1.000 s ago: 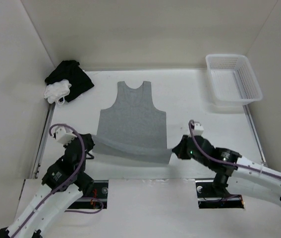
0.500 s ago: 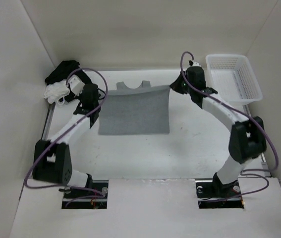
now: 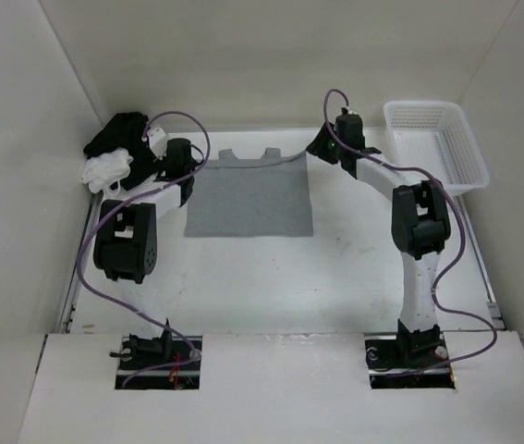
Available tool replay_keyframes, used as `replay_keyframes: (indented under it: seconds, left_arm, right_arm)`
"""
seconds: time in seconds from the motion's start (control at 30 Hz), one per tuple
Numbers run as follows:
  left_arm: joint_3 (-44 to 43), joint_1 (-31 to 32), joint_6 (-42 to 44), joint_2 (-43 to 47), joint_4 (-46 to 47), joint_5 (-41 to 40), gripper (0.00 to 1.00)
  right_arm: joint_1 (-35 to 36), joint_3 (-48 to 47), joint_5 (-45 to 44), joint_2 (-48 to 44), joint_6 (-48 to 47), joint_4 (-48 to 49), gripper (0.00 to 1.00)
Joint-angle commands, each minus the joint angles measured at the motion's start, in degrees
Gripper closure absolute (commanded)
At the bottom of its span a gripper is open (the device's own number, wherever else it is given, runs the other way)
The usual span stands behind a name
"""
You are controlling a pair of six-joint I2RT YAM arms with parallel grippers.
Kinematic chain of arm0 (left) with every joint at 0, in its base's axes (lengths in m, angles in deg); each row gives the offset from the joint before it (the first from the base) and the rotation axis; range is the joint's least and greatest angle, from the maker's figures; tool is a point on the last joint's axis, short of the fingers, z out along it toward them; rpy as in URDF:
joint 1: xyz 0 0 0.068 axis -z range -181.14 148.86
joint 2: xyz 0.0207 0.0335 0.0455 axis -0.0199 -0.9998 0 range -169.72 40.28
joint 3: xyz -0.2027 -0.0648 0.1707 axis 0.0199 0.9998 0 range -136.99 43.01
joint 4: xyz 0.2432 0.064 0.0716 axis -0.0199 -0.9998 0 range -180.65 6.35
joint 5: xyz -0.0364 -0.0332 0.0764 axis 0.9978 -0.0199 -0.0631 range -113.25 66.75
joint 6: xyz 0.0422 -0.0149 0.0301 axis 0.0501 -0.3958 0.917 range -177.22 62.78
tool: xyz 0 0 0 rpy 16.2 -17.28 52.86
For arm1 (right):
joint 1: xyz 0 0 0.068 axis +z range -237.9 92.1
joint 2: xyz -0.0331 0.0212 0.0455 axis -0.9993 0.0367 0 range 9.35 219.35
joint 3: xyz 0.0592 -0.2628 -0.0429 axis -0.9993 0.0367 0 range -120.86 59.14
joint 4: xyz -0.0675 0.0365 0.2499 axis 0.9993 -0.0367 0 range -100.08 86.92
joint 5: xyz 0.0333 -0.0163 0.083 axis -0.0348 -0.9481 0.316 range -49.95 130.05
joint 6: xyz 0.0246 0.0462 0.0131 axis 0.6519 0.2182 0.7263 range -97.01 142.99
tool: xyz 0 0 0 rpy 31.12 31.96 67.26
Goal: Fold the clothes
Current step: Fold the tank top
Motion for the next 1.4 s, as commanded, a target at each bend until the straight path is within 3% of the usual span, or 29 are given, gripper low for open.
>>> replay_keyframes:
  seconds: [0.0,0.07,0.17,0.23,0.33,0.47,0.63,0.87,1.03,1.2,1.37]
  left_arm:
    - [8.92,3.09,0.29,12.98,6.04,-0.37,0.71]
    - [17.87,6.08,-0.32,19.04,7.36,-0.63,0.71]
    - [30.8,8.46,-3.74,27.31,6.93,-0.2,0.69]
    - [38.19,8.03,-6.46,32.76,5.62,2.43,0.68]
    - [47.95,4.88,-10.85,40.76,3.59,8.14,0.65]
    - [55.0,0.13,-13.85,45.79,5.42,14.03,0.55]
    - [56.16,-3.22,-15.44,41.85,11.66,19.22,0.53]
    - [54.66,-4.19,-19.57,33.23,16.94,20.55,0.54]
    - [54.31,-4.71,-20.54,32.08,17.21,19.5,0.71]
    - [53.52,-5.42,-20.45,30.07,18.61,18.18,0.76]
    - [52.55,-5.51,-21.24,27.34,20.63,18.09,0.86]
  right_arm:
    - [0.4,10.05,-1.14,-11.07,0.64,6.15,0.53]
    - [2.06,21.03,-2.11,-17.92,0.29,10.45,0.61]
    - [4.69,36.07,-2.29,-26.9,1.07,15.29,0.95]
    - [6.45,43.9,-2.46,-31.47,1.78,17.23,1.0]
    - [8.48,52.61,-3.61,-36.92,4.49,19.7,0.96]
    - [10.24,59.91,-4.14,-41.76,5.47,22.34,0.88]
    - [10.94,66.07,-4.66,-43.18,6.7,23.83,0.68]
    - [11.21,68.63,-5.01,-40.37,9.07,27.53,0.64]
    - [11.21,68.28,-5.63,-39.14,9.68,27.88,0.63]
    - [11.21,68.37,-6.94,-37.47,12.14,28.93,0.48]
    - [11.03,67.14,-7.13,-34.31,14.08,29.2,0.48]
